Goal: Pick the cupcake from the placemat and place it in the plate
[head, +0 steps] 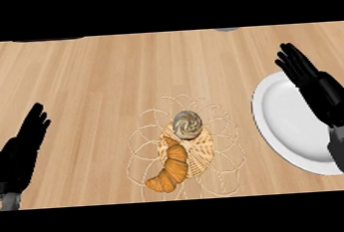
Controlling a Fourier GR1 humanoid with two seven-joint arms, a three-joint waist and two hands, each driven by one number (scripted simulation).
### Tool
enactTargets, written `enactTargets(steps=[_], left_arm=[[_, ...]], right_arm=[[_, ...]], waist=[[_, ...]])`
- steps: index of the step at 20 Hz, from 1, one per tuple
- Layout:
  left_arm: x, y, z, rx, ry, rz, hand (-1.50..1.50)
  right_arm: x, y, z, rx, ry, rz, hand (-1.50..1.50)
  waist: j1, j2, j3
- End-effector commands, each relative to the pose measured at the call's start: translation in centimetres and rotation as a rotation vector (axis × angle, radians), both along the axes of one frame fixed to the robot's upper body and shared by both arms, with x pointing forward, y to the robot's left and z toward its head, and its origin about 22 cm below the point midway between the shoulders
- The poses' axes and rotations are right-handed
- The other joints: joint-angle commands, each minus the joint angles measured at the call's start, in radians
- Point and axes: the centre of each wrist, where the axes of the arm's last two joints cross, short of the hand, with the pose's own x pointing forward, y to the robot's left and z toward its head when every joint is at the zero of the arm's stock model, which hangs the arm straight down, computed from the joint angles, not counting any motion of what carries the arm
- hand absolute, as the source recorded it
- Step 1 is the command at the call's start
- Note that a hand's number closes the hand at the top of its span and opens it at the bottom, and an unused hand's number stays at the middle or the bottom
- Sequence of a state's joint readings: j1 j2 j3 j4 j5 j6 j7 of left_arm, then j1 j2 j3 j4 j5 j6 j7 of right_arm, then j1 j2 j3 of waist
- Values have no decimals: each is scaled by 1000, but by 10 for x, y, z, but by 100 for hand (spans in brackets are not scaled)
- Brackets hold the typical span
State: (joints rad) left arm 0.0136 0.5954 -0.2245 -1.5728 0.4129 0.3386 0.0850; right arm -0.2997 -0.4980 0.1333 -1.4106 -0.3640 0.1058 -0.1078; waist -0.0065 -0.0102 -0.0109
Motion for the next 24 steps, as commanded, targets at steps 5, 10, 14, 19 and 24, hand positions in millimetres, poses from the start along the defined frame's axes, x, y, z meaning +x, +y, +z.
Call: enactTargets(steps=[5, 10, 14, 19, 24], left_arm=[[7, -26, -27, 43, 38, 44, 0], [-1, -28, -34, 2, 108, 20, 0], [1, -50, -39, -37, 92, 19, 0], [9, -56, -44, -13, 102, 9, 0], [10, -52, -37, -4, 116, 4, 0]], right_arm=[[-6, 133, 32, 225, 38, 71, 150], [8, 47, 48, -748, -296, -133, 150], [-29, 118, -37, -93, -53, -400, 150], [-58, 149, -71, 37, -200, -132, -150], [-53, 132, -63, -386, -168, -45, -150]], waist=[[2, 8, 9], [-15, -8, -11], [-18, 15, 16], [5, 13, 12], [6, 7, 10]])
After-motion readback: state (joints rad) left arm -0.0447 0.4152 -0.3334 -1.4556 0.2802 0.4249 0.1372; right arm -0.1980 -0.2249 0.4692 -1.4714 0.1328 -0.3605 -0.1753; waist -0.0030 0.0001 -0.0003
